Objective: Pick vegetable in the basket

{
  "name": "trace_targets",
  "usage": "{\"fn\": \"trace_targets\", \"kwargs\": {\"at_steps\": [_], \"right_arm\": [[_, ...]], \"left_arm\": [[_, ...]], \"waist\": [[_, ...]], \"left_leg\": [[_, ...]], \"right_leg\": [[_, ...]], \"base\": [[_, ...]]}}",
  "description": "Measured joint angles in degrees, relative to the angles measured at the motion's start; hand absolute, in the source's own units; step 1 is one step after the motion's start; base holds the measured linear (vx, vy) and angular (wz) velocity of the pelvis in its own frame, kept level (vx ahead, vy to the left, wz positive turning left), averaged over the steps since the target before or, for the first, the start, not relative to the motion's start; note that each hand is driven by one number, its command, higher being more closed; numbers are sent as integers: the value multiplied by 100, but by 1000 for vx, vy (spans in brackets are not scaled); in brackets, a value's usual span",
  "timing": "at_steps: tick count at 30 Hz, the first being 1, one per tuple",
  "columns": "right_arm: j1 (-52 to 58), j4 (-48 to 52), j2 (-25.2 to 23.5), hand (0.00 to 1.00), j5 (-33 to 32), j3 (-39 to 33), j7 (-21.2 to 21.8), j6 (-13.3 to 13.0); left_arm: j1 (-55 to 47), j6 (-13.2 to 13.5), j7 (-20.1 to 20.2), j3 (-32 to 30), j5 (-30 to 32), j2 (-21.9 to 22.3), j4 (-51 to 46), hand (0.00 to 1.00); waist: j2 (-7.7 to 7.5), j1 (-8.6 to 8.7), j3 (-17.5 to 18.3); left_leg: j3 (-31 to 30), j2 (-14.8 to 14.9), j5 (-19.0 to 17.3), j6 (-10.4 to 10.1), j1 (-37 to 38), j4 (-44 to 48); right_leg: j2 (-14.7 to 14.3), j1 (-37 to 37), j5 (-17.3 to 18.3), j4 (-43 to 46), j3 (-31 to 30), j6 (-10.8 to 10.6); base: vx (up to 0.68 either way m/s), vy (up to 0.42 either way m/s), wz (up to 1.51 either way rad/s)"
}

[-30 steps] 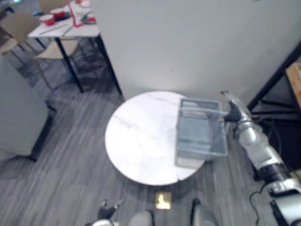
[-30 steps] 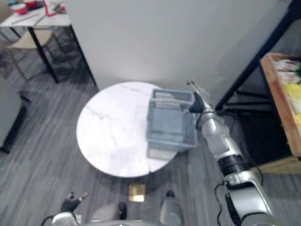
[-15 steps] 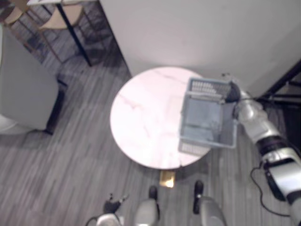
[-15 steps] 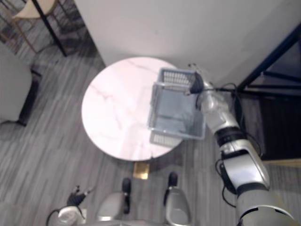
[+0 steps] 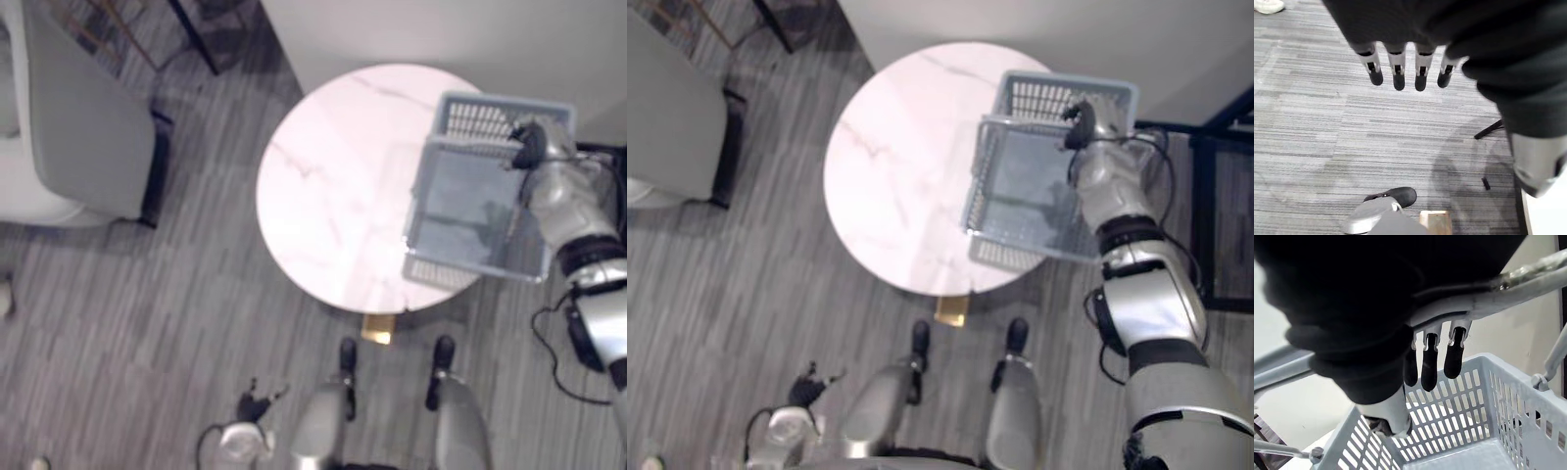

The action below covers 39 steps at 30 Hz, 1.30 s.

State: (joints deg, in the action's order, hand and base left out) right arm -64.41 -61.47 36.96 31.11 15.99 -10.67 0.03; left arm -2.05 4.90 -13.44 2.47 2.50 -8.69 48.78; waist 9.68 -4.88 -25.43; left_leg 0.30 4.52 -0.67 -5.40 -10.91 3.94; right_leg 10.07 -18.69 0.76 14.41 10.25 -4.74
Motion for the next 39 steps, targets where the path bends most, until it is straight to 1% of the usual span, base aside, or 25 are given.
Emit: {"fn": "trace_targets", "kwargs": {"at_steps": [5, 10, 13, 15, 16, 17, 18, 19, 20, 21, 22, 23, 25, 26, 27, 29, 30, 31, 32, 33, 34, 35, 36, 37, 39], "right_arm": [[141, 109, 26, 100, -6, -51, 145, 95], [1124, 1477, 20, 100, -92, -358, 251, 201], [2126, 2751, -135, 100, -397, -1094, 247, 203], [2910, 3643, -483, 100, -672, -1653, 192, 231], [3093, 3832, -572, 100, -726, -1738, 178, 236], [3312, 4064, -686, 100, -790, -1799, 135, 236], [3638, 4397, -889, 100, -922, -1798, 109, 226], [3874, 4632, -1076, 100, -980, -1798, 83, 202], [3946, 4693, -1131, 100, -995, -1801, 69, 194], [4276, 4808, -1447, 100, -1112, -1777, -17, 109], [4374, 4805, -1610, 100, -1140, -1746, -16, 103], [4578, 4805, -1843, 100, -1182, -1645, -16, 67], [4875, 4805, -2062, 100, -1384, -1356, -10, 37], [4996, 4808, -2080, 100, -1412, -1319, 1, 28], [5289, 4842, -2111, 100, -1429, -1333, 51, 6], [5871, 5029, -2127, 100, -1426, -1372, 125, 4], [6229, 5062, -2167, 100, -1425, -1457, 134, 5], [6533, 5062, -2258, 100, -1422, -1592, 131, 11], [6687, 5063, -2338, 100, -1424, -1613, 131, 12], [6926, 5067, -2416, 100, -1463, -1689, 122, 13], [7060, 5072, -2484, 100, -1581, -1721, 120, 12], [7196, 4982, -2568, 100, -1637, -1700, 128, 15], [7216, 4950, -2568, 100, -1637, -1700, 127, 14], [7285, 4752, -2623, 100, -1643, -1694, 126, 8], [7337, 4349, -2705, 100, -1647, -1696, 105, 14]], "left_arm": [[23, -4, 2, 13, 2, 1, -80, 0], [20, -45, 42, -26, 42, 1, -93, 0], [19, -59, 138, -62, 102, 0, -127, 0], [18, -128, 266, -57, 146, -1, -125, 0], [15, -152, 285, -54, 226, 0, -106, 0], [9, -188, 332, -49, 308, -1, -75, 0], [17, -264, 384, -65, 386, -14, -51, 0], [43, -296, 391, -69, 506, -34, -47, 0], [44, -301, 396, -69, 517, -45, -43, 0], [69, -299, 424, -71, 527, -73, 38, 0], [64, -303, 429, -97, 535, -128, 64, 0], [58, -330, 443, -176, 536, -192, 135, 0], [21, -382, 471, -288, 536, -214, 163, 0], [25, -382, 480, -288, 538, -216, 162, 0], [34, -381, 501, -283, 548, -198, 169, 0], [72, -375, 523, -284, 559, -77, 285, 0], [82, -367, 545, -282, 688, 2, 370, 0], [65, -367, 601, -277, 782, 78, 410, 0], [62, -365, 614, -270, 783, 109, 431, 0], [56, -339, 632, -272, 784, 159, 511, 0], [43, -323, 642, -272, 785, 183, 574, 0], [-110, -286, 622, -311, 725, 252, 548, 0], [-132, -278, 599, -328, 723, 251, 505, 0], [-180, -249, 502, -341, 727, 206, 422, 0], [-285, -243, 393, -392, 655, 169, 372, 0]], "waist": [[-67, 75, -85], [-215, 172, -90], [-434, 353, -13], [-724, 461, 159], [-797, 503, 213], [-869, 521, 287], [-983, 544, 396], [-1018, 629, 438], [-1021, 635, 445], [-1056, 622, 517], [-1132, 619, 570], [-1189, 612, 661], [-1160, 554, 725], [-1144, 558, 739], [-1046, 617, 815], [-907, 665, 921], [-823, 764, 979], [-778, 820, 1000], [-767, 836, 1005], [-760, 897, 1009], [-761, 925, 1008], [-771, 825, 1025], [-771, 782, 1033], [-748, 634, 1059], [-762, 617, 1049]], "left_leg": [[-57, -8, 59, 20, 241, -66], [158, 36, 64, 29, 820, -315], [292, 89, 60, 25, 1159, -462], [568, 138, 12, -9, 1338, -555], [684, 150, -8, -13, 1391, -569], [889, 179, -72, -23, 1485, -567], [1397, 287, -210, -36, 1684, -503], [1868, 355, -288, -20, 1764, -372], [2023, 383, -302, -4, 1790, -340], [2623, 525, -433, -28, 1986, -234], [2888, 540, -515, -58, 2066, -171], [3386, 654, -781, -166, 2147, 174], [4220, 932, -999, -296, 2339, 745], [4423, 976, -1016, -309, 2410, 860], [4776, 1125, -1074, -349, 2517, 1069], [5068, 1374, -1061, -330, 2626, 1494], [5086, 1630, -973, -213, 2629, 2058], [5032, 1912, -659, -25, 2585, 2774], [4892, 2052, -459, 99, 2506, 3200], [4386, 2238, -622, 437, 2226, 4127], [3777, 2175, -852, 591, 1944, 4690], [2510, 1570, -1181, 354, 1458, 5053], [2331, 1462, -1235, 329, 1380, 5064], [1874, 1155, -1404, 289, 1089, 5028], [1561, 1021, -1584, 284, 608, 4942]], "right_leg": [[12, 229, 1, 24, 36, -1], [-74, 640, 1, -116, -125, -7], [-164, 890, -10, -250, -234, -21], [-267, 889, -26, -303, -482, -37], [-306, 890, -47, -335, -585, -42], [-378, 883, -91, -388, -765, -47], [-430, 883, -82, -605, -818, 39], [-190, 890, 140, -541, 27, 395], [-102, 893, 207, -476, 324, 500], [377, 832, 381, 104, 1779, 791], [586, 828, 456, 354, 2333, 922], [916, 845, 494, 741, 3176, 1020], [871, 768, 817, 1066, 3878, 1492], [790, 736, 885, 1100, 3916, 1460], [488, 604, 907, 1082, 3555, 1279], [100, 468, 995, 1034, 3037, 1200], [-176, 439, 1048, 976, 2733, 1210], [-442, 479, 1055, 851, 2384, 1223], [-568, 521, 1053, 760, 2182, 1228], [-831, 671, 1063, 571, 1790, 1270], [-1010, 838, 1084, 436, 1483, 1331], [-1242, 1061, 1089, 325, 853, 1382], [-1275, 1088, 1097, 309, 743, 1398], [-1444, 1223, 1091, 228, 250, 1416], [-1624, 1520, 1109, 18, -293, 1379]], "base": [[-24, 5, 5], [6, 1, -22], [46, 0, -27], [59, 4, -57], [64, 7, -69], [67, 13, -128], [59, 31, -171], [35, 59, -157], [36, 105, -172], [64, 105, -157], [164, 90, -222], [167, 34, -204], [168, -72, -233], [190, -165, -209], [234, -155, -188], [301, -143, -176], [366, -126, -171], [367, -119, -174], [303, -100, -178], [238, -87, -159], [316, -89, -233], [238, -33, -189], [294, -1, -238], [217, 28, -188], [315, 58, -191]]}}
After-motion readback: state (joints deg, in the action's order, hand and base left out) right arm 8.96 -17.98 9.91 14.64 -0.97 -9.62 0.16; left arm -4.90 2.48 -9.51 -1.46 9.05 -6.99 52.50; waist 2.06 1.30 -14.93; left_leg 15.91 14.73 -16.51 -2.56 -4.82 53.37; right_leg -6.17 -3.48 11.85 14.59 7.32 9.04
